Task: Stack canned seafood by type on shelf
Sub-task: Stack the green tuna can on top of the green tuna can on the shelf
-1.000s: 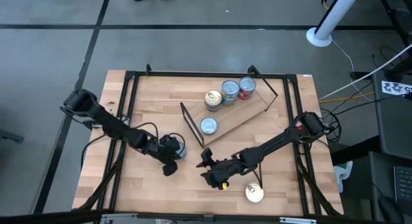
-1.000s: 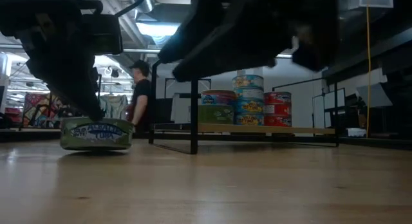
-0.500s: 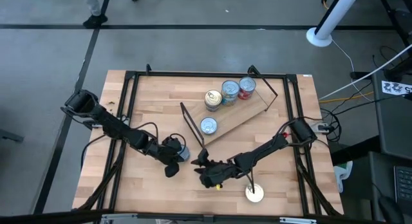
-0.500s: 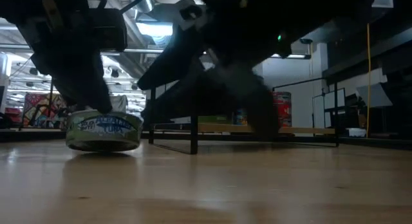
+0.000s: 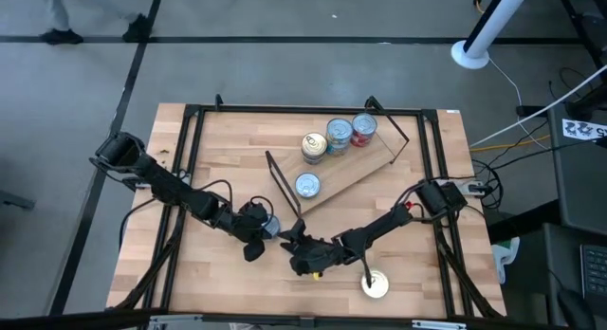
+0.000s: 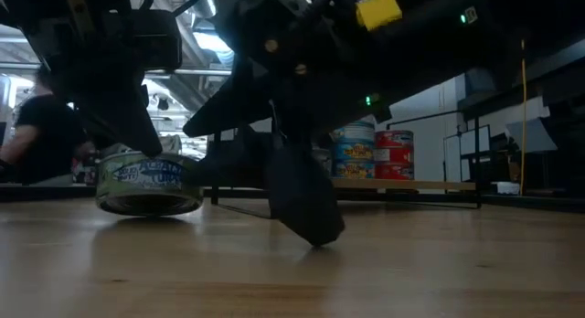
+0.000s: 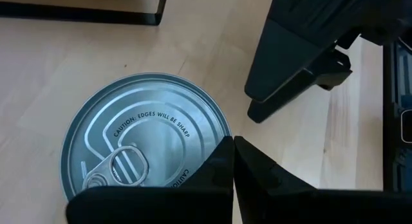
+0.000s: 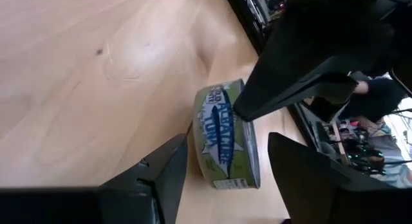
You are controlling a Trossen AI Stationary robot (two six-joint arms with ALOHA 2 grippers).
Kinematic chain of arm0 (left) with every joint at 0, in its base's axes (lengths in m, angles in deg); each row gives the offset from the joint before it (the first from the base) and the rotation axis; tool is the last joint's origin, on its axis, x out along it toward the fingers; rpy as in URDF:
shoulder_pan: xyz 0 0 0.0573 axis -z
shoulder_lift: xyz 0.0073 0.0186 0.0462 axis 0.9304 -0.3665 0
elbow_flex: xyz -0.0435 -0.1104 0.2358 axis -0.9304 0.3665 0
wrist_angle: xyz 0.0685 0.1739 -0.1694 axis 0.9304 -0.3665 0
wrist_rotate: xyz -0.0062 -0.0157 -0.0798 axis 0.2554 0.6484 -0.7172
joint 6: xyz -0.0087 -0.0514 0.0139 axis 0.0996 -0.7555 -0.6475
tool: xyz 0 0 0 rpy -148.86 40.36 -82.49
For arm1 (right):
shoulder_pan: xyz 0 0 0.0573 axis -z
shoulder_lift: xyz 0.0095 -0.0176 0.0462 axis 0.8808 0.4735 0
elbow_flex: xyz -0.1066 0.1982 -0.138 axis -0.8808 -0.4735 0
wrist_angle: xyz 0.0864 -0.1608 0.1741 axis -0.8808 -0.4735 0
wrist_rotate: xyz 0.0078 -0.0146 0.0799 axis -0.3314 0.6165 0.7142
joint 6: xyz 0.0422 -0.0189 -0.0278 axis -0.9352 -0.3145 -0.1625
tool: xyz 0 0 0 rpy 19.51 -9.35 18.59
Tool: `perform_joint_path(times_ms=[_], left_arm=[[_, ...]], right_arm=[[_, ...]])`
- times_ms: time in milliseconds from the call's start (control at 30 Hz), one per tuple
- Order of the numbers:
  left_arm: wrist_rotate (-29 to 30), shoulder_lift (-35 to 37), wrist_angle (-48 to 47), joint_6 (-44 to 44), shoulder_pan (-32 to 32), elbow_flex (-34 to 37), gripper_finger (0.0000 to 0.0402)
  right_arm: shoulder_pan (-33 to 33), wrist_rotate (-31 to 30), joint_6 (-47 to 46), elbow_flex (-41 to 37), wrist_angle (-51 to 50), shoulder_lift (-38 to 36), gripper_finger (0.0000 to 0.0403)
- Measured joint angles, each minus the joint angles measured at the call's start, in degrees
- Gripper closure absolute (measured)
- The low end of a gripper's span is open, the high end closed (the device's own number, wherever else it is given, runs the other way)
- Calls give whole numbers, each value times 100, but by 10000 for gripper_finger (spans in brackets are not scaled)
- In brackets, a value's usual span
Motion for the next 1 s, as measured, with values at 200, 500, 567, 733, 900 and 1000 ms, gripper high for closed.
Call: perform_joint_path(times_ms=[200, 500, 567, 733, 900, 1000], left_arm=[[-2, 0, -4, -2, 0, 0, 401], [-2, 2, 3, -4, 0, 0, 401], [-2, 2, 25, -6, 0, 0, 401], [-4, 2, 109, -12, 0, -28, 401], [-4, 2, 111, -11, 0, -92, 401], [-4, 2, 94, -15, 0, -136, 401]], right_arm=[[33, 3, -10, 3, 12, 20, 188], [29, -8, 0, 0, 154, 35, 188], [28, -10, 1, -3, 219, 42, 188], [26, -34, 1, -5, 221, 42, 188], [26, -326, 20, -8, 217, 42, 188], [26, -324, 146, -8, 181, 42, 188]])
